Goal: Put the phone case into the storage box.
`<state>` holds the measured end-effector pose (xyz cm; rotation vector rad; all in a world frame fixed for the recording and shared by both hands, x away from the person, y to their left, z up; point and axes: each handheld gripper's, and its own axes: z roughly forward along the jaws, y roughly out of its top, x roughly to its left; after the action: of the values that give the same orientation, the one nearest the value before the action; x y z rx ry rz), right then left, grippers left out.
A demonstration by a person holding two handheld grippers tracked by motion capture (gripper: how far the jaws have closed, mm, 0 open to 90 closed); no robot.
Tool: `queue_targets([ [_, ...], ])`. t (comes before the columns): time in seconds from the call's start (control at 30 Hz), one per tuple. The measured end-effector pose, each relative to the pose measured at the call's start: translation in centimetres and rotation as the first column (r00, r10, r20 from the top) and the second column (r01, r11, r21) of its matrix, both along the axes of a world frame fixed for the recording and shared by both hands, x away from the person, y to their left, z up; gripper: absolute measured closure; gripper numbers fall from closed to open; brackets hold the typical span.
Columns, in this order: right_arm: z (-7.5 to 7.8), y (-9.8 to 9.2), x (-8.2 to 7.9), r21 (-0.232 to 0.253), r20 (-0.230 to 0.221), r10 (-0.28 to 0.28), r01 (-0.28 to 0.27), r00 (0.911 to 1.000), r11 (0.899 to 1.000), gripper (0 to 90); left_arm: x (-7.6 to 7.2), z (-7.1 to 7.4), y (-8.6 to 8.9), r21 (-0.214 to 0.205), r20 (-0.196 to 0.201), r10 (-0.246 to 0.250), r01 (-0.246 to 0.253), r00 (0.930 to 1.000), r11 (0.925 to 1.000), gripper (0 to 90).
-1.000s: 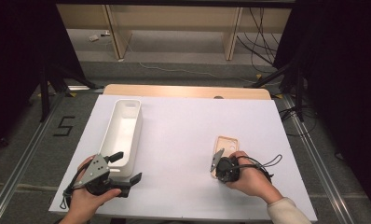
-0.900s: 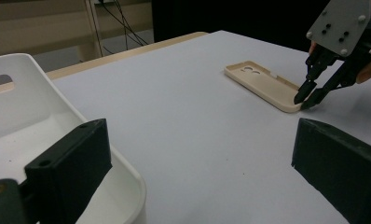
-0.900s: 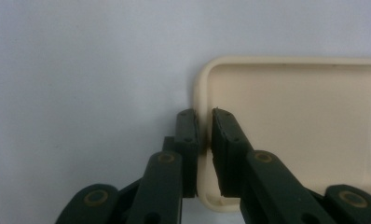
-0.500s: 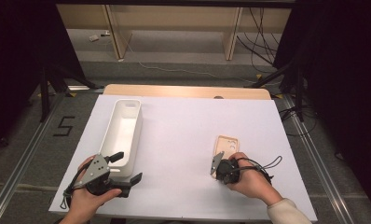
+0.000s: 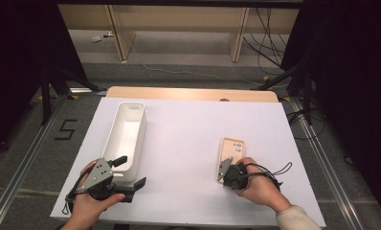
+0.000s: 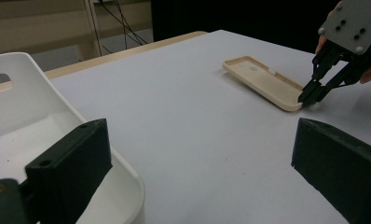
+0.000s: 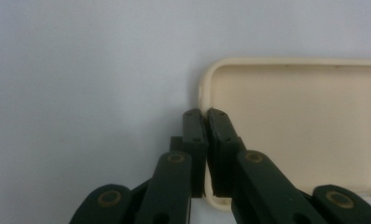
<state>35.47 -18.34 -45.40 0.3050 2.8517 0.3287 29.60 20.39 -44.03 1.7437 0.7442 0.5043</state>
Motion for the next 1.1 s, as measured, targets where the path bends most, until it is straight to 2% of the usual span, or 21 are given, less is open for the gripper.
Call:
queue_targets([
  [0.4, 1.0, -0.6, -0.4, 0.084, 0.055, 0.0, -0.005, 0.9985, 0.996, 88.0, 0.0, 0.0, 0.0, -0.002, -0.001, 0.003, -0.003, 1.0, 1.0, 4.1],
  [0.93, 1.8, -0.1, -0.8, 0.137, 0.122, 0.023, -0.04, 0.9922, 0.99, 88.2, 0.1, 0.0, -0.2, -0.009, 0.0, -0.005, 0.005, 1.0, 0.9999, 4.3],
  [1.1, 1.8, 0.3, -1.0, 0.154, 0.127, 0.037, -0.056, 0.9913, 0.986, 88.2, 0.1, 0.0, -0.3, -0.002, -0.001, -0.003, 0.003, 1.0, 1.0, 4.3],
])
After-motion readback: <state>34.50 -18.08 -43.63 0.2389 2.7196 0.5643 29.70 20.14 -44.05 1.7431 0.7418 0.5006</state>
